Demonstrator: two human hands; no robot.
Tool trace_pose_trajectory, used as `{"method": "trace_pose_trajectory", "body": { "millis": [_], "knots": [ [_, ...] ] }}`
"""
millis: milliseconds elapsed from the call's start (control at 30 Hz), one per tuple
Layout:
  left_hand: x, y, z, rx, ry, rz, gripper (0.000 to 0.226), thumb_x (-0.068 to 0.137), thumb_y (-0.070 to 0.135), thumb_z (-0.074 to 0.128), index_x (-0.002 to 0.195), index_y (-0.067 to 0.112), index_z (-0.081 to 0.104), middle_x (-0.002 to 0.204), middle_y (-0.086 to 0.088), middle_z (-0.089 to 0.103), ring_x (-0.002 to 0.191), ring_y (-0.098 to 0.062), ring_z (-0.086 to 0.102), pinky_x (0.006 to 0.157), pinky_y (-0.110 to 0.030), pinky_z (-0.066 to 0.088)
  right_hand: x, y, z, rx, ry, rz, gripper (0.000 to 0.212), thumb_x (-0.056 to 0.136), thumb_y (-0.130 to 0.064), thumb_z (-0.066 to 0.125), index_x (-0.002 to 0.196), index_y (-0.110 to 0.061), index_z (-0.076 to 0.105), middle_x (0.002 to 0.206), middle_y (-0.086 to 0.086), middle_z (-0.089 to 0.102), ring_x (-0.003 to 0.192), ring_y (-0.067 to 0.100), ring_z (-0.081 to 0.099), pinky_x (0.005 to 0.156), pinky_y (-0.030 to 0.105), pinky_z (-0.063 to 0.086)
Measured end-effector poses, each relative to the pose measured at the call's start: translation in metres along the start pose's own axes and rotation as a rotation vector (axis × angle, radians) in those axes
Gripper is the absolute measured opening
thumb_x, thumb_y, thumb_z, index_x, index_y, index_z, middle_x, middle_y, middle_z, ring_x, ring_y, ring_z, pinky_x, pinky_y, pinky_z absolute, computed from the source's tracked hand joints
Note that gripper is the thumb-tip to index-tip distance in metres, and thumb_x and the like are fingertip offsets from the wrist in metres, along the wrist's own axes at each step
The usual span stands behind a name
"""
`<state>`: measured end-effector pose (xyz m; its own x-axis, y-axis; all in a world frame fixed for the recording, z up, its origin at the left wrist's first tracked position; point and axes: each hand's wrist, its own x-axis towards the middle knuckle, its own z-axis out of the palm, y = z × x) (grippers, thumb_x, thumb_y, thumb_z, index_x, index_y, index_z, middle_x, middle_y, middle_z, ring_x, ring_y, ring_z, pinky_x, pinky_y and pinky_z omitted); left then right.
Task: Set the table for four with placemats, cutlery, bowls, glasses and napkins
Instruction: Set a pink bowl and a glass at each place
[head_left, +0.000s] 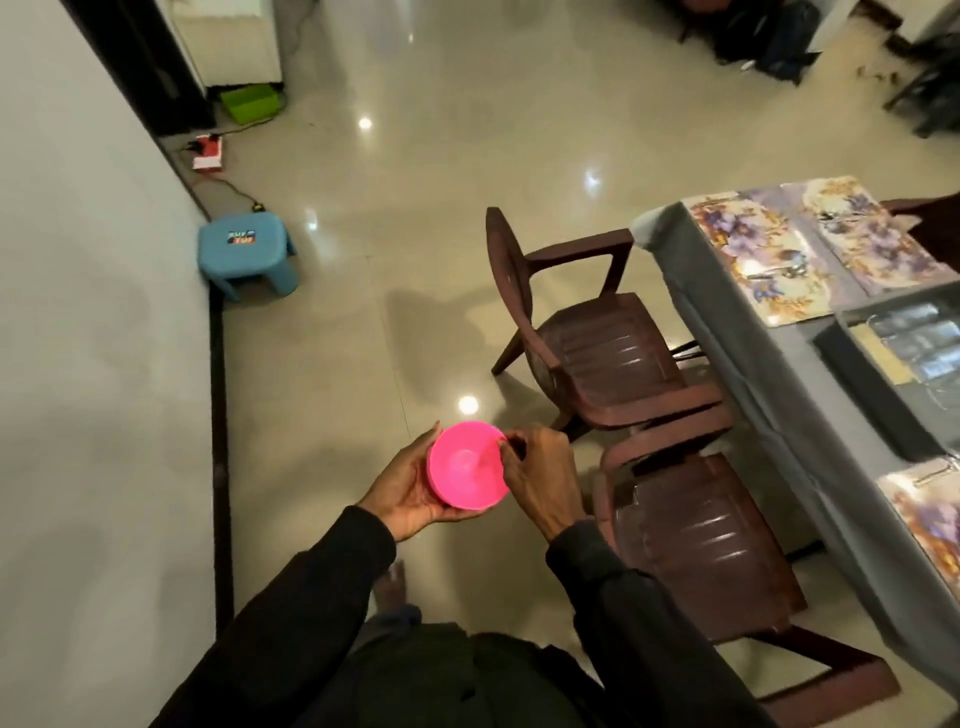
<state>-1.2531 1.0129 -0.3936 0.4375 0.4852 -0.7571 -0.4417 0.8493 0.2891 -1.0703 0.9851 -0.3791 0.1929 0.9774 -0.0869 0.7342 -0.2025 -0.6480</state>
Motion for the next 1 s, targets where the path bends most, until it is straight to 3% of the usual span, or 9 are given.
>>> {"method": "trace_pose_trajectory", "body": {
  "millis": [333,433,500,633,767,833,1000],
  "knots": [
    [0.036,0.149,0.008,0.118,-0.115,-0.057,0.048,0.096,0.039,0.067,0.136,0.014,0.058,0.138,-0.029,0.052,0.126,-0.053,0.051,0.104,-0.075,0.038,0.103,-0.074,0.023,0.002,0.200,0.044,0.020,0.096,-0.025,0.068,0.099,-0.007,0.077,0.085,0.004,0.074,0.071,0.005,0.062,0.059,0.000,0.040],
    [0.061,0.188,0.018,0.144,-0.149,-0.067,0.050,0.094,0.040,0.069,0.136,0.015,0.059,0.140,-0.029,0.051,0.127,-0.053,0.050,0.104,-0.075,0.039,0.144,-0.079,0.028,0.029,0.224,0.055,0.020,0.097,-0.024,0.068,0.102,-0.007,0.077,0.090,0.004,0.075,0.077,0.009,0.066,0.073,0.015,0.056],
    [0.080,0.213,0.026,0.163,-0.157,-0.078,0.050,0.094,0.042,0.068,0.136,0.016,0.059,0.140,-0.028,0.051,0.127,-0.053,0.051,0.104,-0.075,0.039,0.173,-0.079,0.031,0.027,0.244,0.059,0.020,0.097,-0.026,0.068,0.098,-0.008,0.077,0.085,0.004,0.075,0.074,0.011,0.069,0.074,0.026,0.061],
    [0.122,0.267,0.050,0.197,-0.175,-0.088,0.049,0.095,0.043,0.066,0.135,0.015,0.060,0.139,-0.028,0.052,0.128,-0.052,0.050,0.106,-0.074,0.038,0.244,-0.080,0.031,0.003,0.290,0.052,0.018,0.097,-0.022,0.069,0.093,-0.007,0.078,0.078,0.005,0.074,0.066,0.009,0.065,0.065,0.008,0.048],
    [0.157,0.324,0.073,0.204,-0.155,-0.099,0.051,0.094,0.043,0.068,0.136,0.015,0.059,0.142,-0.027,0.050,0.129,-0.053,0.050,0.106,-0.074,0.038,0.316,-0.085,0.031,0.018,0.281,0.059,0.020,0.097,-0.023,0.067,0.102,-0.006,0.077,0.082,0.006,0.075,0.065,0.007,0.064,0.067,0.024,0.060],
    [0.177,0.354,0.084,0.209,-0.167,-0.099,0.053,0.094,0.044,0.068,0.138,0.015,0.059,0.143,-0.027,0.050,0.129,-0.053,0.050,0.105,-0.074,0.038,0.351,-0.092,0.028,0.005,0.303,0.051,0.024,0.097,-0.023,0.066,0.111,-0.006,0.076,0.082,0.005,0.075,0.061,0.000,0.060,0.065,0.018,0.057],
    [0.219,0.419,0.124,0.187,-0.174,-0.092,0.052,0.093,0.043,0.068,0.136,0.015,0.060,0.140,-0.026,0.053,0.129,-0.052,0.050,0.106,-0.074,0.038,0.439,-0.098,0.016,-0.015,0.304,0.092,0.022,0.097,-0.029,0.063,0.087,-0.013,0.075,0.072,-0.001,0.068,0.063,0.010,0.060,0.060,0.025,0.048]
  ]
}}
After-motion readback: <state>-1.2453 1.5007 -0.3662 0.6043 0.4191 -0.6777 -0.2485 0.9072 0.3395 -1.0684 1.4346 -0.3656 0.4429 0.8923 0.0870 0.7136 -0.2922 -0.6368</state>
